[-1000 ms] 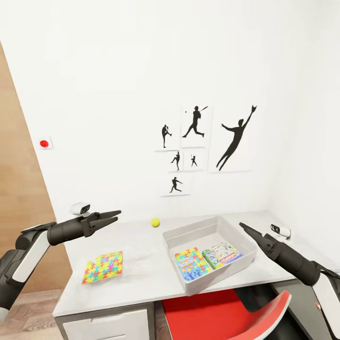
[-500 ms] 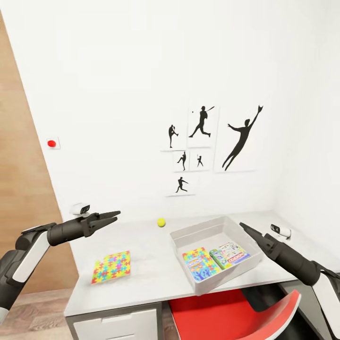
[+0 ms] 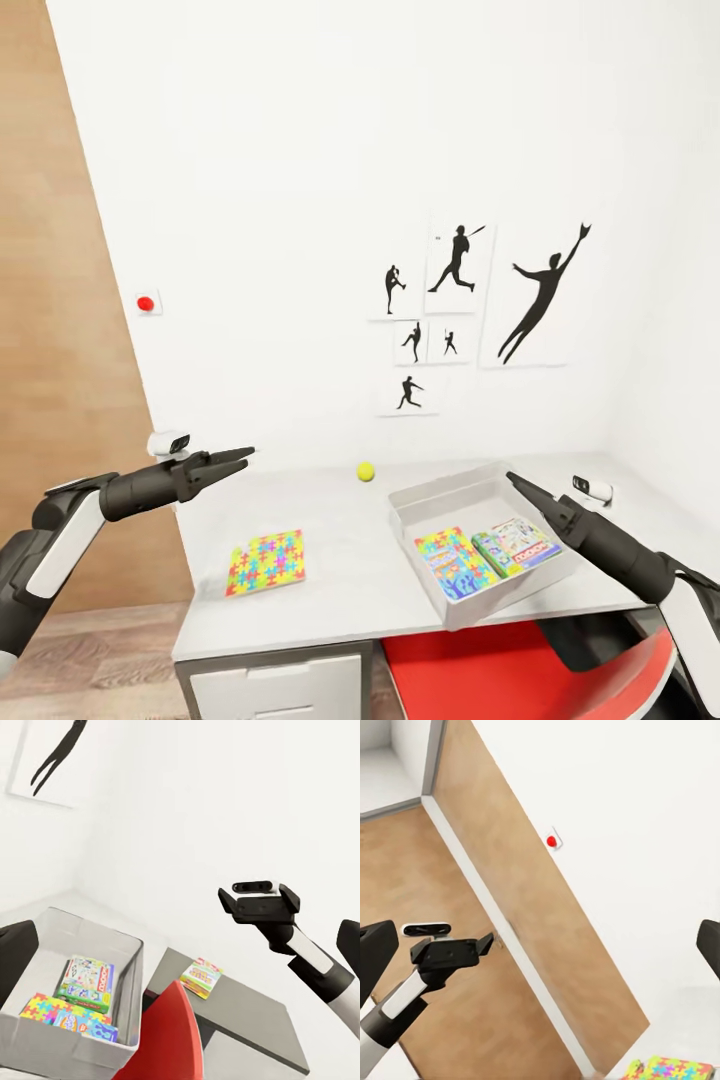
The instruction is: Put all the toys in the child's room - the three board games (two on the bed and one on the table), the two jigsaw puzzles on the table, and the tennis ball on the table - inside the toy box on the table in the child's room.
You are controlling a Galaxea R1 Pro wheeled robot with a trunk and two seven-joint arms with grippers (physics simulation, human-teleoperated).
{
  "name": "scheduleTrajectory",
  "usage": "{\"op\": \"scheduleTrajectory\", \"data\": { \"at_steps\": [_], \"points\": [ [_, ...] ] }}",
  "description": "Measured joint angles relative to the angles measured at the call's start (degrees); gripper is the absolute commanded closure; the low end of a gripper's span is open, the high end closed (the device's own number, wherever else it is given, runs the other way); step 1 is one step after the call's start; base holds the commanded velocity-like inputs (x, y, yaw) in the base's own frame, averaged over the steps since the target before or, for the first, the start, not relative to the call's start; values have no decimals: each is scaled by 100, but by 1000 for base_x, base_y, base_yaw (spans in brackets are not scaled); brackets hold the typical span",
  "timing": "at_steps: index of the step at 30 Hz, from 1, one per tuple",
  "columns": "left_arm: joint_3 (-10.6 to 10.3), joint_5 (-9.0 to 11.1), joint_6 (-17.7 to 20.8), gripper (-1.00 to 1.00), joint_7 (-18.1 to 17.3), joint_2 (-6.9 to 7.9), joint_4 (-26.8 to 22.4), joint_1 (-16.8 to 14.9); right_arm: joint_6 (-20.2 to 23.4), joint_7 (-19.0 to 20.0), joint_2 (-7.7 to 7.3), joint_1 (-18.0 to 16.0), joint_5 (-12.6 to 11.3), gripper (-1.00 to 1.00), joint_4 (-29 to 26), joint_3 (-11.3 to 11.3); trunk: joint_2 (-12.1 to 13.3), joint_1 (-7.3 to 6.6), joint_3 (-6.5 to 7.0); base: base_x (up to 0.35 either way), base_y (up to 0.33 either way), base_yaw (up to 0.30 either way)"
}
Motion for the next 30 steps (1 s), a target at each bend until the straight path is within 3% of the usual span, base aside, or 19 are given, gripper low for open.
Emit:
{"op": "scheduleTrajectory", "data": {
  "at_steps": [8,30],
  "points": [
    [-1,0,-1,-100,4,5,10,-1,0,-11,0,0,0,-100,6,-4,0,0,16,0,126,140],
    [7,-3,-8,-100,-2,18,13,-2,-10,-51,-1,-2,-2,-100,8,-3,1,0,18,0,144,6]
  ]
}}
